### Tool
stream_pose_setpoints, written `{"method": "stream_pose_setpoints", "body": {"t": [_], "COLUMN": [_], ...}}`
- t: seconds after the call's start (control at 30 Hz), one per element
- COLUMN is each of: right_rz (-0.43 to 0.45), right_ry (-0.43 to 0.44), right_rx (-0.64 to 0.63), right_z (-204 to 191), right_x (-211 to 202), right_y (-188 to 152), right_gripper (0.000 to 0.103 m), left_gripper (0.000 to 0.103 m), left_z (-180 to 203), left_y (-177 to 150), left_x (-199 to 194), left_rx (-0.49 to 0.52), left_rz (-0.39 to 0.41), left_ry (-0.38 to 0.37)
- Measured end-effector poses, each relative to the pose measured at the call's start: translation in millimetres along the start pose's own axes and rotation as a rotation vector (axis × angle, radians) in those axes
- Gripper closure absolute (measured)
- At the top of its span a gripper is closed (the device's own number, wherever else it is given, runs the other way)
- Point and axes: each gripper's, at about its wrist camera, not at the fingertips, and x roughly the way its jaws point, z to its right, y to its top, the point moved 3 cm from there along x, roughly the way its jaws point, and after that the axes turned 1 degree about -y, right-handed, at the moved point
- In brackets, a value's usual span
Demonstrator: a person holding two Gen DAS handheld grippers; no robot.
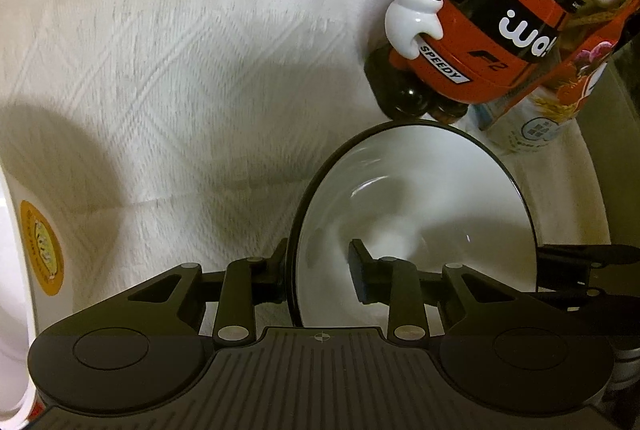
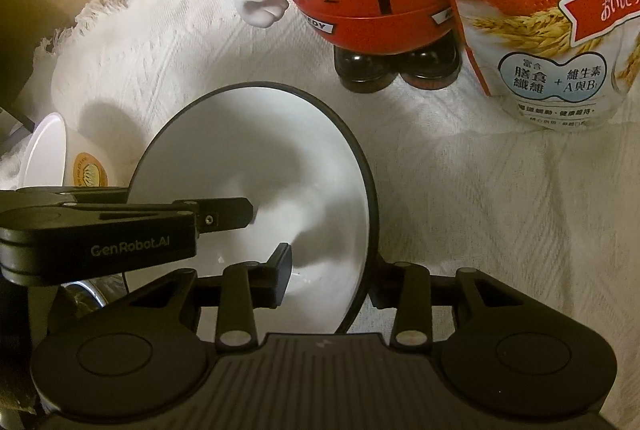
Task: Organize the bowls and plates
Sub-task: 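Lift the blue bowl with both grippers and carry it toward the stack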
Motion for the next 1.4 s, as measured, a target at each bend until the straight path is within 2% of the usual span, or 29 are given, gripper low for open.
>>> {"method": "stream_pose_setpoints", "body": {"t": [0.23, 0.37, 0.5, 0.73, 0.93, 1.2, 1.4], "right_rz": [-0.014, -0.015, -0.01, 0.035, 0.077, 0.079, -0.002], "right_ry": [0.027, -0.002, 0.012, 0.036, 0.056, 0.065, 0.079], "right_rx": [0.038, 0.06, 0.077, 0.059, 0.03, -0.027, -0.017], "right_z": [7, 4, 1, -14, -27, -9, 17], "right_x": [-4, -4, -10, -39, -76, -131, -141], "right_y": [-5, -7, -8, -5, -11, -48, -93], "right_gripper": [0.065, 0.064, 0.064, 0.065, 0.065, 0.064, 0.064], "left_gripper": [0.071, 0.07, 0.069, 0.069, 0.068, 0.065, 0.065], "left_z": [-1, 3, 5, 11, 29, 81, 111], "left_y": [-5, -8, -9, -4, -9, -43, -88], "left_x": [-3, -5, -11, -45, -84, -124, -119], "left_rx": [-0.016, -0.008, -0.013, -0.005, 0.004, 0.077, 0.108], "left_rz": [0.0, -0.011, -0.009, 0.047, 0.079, 0.09, 0.045], "left_ry": [-0.038, -0.004, 0.012, 0.067, 0.081, 0.045, 0.013]}}
